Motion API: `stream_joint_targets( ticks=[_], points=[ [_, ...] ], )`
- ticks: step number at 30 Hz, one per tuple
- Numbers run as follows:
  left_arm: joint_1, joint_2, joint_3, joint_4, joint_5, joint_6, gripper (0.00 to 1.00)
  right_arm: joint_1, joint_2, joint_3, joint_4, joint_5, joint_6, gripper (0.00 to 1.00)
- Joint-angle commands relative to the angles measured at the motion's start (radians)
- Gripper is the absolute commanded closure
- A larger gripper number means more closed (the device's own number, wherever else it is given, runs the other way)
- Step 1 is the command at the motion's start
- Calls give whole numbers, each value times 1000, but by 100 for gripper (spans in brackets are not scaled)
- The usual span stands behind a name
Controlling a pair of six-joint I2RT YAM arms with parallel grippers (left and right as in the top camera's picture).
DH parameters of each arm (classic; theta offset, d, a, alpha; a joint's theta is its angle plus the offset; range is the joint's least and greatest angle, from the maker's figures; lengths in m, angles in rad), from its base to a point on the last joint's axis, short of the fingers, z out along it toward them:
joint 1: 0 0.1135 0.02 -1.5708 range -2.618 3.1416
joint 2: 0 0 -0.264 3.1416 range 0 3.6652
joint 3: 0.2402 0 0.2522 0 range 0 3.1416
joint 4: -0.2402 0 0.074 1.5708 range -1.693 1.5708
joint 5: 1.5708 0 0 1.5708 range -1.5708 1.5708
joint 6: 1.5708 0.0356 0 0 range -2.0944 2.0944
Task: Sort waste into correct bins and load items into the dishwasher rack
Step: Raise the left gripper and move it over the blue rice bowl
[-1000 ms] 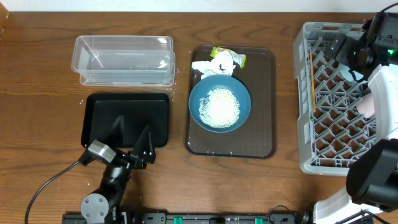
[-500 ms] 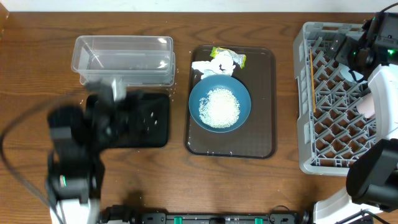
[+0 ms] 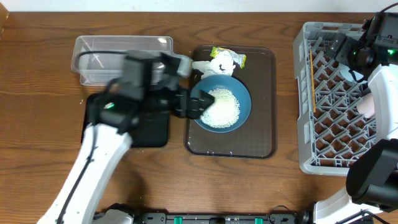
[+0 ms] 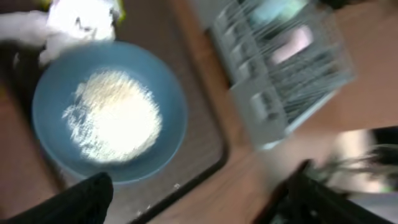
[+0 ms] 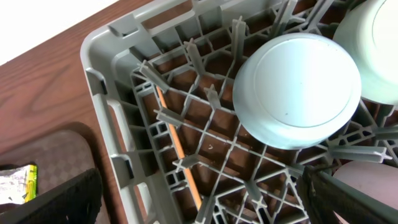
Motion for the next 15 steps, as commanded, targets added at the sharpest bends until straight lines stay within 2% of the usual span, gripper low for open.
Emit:
stream_joint_targets(
  ticks=[1,3,9,10,11,15],
  points=[
    [-116,98,146,-77,-346,48,8,-1,-16,1,0,6,11,1],
    [-172,150,183,-90,-347,83,8,-1,-16,1,0,6,11,1],
    [-274,229,184,-39,-343,67,8,-1,-16,1,0,6,11,1],
    [-286,240,183,-27,-340,67,2,-1,-16,1,0,6,11,1],
    [-303,254,183,-15,-345,71,2,-1,-16,1,0,6,11,1],
    [-365,321,182,40,-460,76,2,-1,-16,1,0,6,11,1]
  ],
)
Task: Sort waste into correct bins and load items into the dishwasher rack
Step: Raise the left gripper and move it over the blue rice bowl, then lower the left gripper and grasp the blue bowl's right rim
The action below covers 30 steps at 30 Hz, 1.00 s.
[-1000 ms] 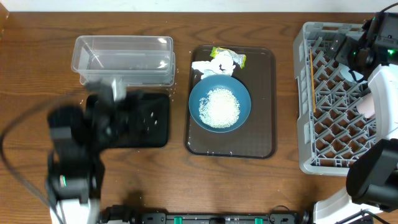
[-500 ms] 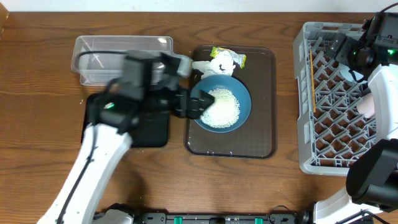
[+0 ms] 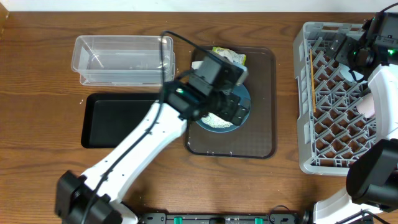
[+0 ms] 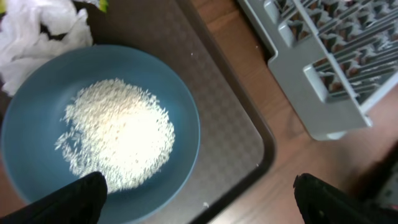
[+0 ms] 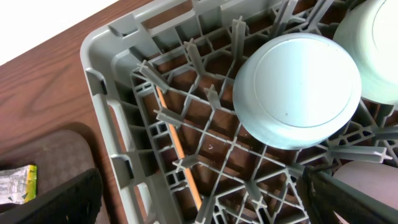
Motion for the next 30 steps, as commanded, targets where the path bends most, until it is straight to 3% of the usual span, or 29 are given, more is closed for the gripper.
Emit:
stream_joint_targets(
  ticks=[1,10,21,24,30],
  points=[
    [-47,58,18,25,-126,18,2,-1,-16,1,0,7,11,1],
    [-127,252,18,138,-357,18,2,-1,-16,1,0,7,11,1],
    [-179,380,18,200,-407,17,6,-1,-16,1,0,7,11,1],
    [-186,396,17,208,-406,16,18,-1,-16,1,0,6,11,1],
    [-201,402,11,227,-406,16,21,-1,-16,1,0,7,11,1]
  ],
)
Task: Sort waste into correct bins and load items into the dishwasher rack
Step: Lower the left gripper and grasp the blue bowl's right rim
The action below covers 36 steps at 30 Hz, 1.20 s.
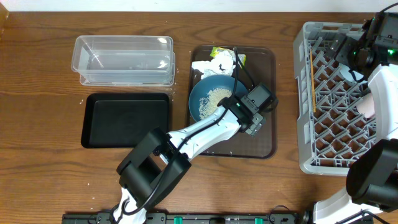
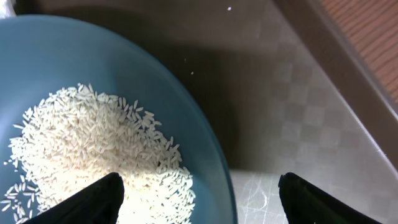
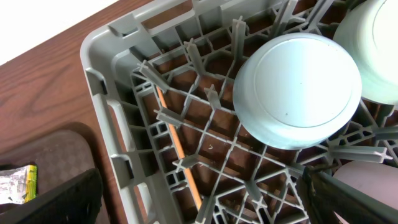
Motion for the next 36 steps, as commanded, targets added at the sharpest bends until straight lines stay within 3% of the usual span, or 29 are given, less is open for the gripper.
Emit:
stream_joint_targets(
  ticks=[1,16,31,36],
  points=[
    [-11,7,11,11,-19,2,25,-1,-16,1,0,6,11,1],
    [-12,45,-29,40,-18,-10,37,-1,-16,1,0,6,11,1],
    [-14,29,-28,39,-19,-51,74,-1,-16,1,0,6,11,1],
    [-22,-6,-28,37,-19,-51,78,-1,-16,1,0,6,11,1]
  ],
)
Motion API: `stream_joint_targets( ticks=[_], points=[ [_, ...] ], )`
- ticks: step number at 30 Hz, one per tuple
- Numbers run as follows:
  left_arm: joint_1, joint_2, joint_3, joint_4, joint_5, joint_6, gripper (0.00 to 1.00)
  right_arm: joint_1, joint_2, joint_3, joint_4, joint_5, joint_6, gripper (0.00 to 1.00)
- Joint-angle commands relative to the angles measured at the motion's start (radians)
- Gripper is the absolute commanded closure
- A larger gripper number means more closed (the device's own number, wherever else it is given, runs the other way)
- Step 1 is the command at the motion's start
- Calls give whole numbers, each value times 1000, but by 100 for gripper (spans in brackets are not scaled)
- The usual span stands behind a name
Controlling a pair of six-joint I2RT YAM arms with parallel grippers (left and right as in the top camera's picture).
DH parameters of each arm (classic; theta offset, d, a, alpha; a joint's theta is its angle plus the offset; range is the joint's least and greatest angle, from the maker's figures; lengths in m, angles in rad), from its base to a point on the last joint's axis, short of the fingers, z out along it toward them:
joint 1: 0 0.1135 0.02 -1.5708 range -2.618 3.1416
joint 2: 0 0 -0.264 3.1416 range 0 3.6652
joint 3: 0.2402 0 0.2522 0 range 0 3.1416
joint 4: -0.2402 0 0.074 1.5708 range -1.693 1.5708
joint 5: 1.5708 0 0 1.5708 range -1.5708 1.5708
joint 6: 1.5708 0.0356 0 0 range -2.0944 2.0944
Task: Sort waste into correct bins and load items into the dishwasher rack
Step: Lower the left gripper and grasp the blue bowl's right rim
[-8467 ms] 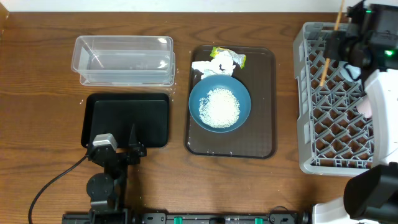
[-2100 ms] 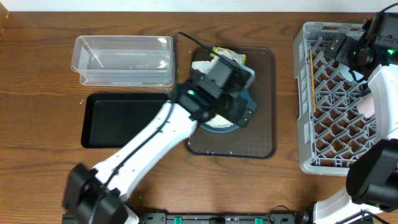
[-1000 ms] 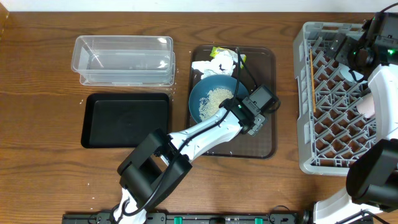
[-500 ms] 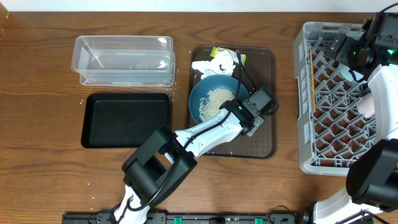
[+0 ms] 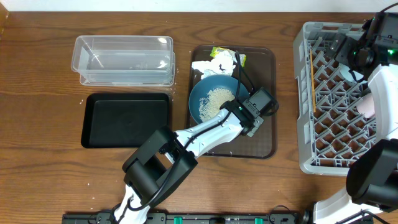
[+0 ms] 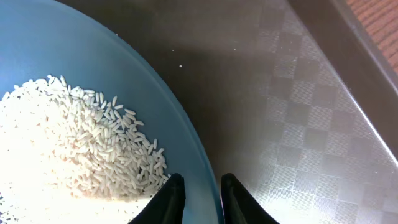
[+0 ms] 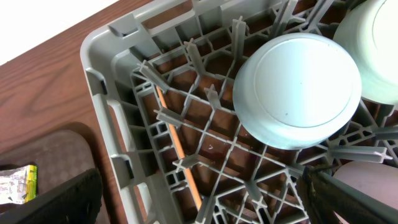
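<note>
A blue bowl (image 5: 213, 102) holding white rice (image 6: 68, 143) sits on the brown tray (image 5: 261, 68). My left gripper (image 6: 199, 185) is shut on the bowl's right rim, one finger inside by the rice and one outside over the tray; in the overhead view the left gripper (image 5: 244, 111) lies at that rim. A crumpled white tissue (image 5: 214, 63) and a yellow-green wrapper (image 5: 240, 58) lie at the tray's back. My right gripper (image 7: 202, 202) hangs open over the grey dishwasher rack (image 5: 305, 93), holding nothing.
A clear plastic bin (image 5: 124, 59) stands at the back left, with a black tray bin (image 5: 124, 119) in front of it. In the rack lie an orange chopstick (image 7: 177, 146) and a pale upturned bowl (image 7: 298, 87), with more dishes beside it.
My left gripper's fingers stood wide apart at the bowl's right rim; now they are shut on that rim. The bowl, the tray's waste and the right arm have not moved.
My left gripper was open near the bowl's left side. Then it was open above the bowl. Then it sat low at the right rim, still open. Now it grips that rim. The right gripper stayed open over the rack throughout.
</note>
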Motion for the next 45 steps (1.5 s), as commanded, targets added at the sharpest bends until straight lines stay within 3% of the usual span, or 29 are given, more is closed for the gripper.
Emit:
stream_joint_targets(
  ticks=[1,7,13,15,18,23,30,45],
  points=[
    [-11,-50,-9,-2,-13,-2,79,-1,-16,1,0,6,11,1],
    [-21,-91,-9,-10,-13,-5,93,-1,-16,1,0,6,11,1],
    [-26,-99,-9,-18,-12,-5,94,-1,-16,1,0,6,11,1],
    [-26,-99,-9,-26,-12,-5,76,-1,-16,1,0,6,11,1],
    [-25,-93,-9,-40,-11,-13,58,-1,-16,1,0,6,11,1],
    [-26,-62,-9,-51,0,-13,44,-1,-16,1,0,6,11,1],
    [-26,-24,-9,-56,0,-31,43,-1,-16,1,0,6,11,1],
    [-26,3,-10,-67,-1,-62,51,-1,-16,1,0,6,11,1]
  ],
)
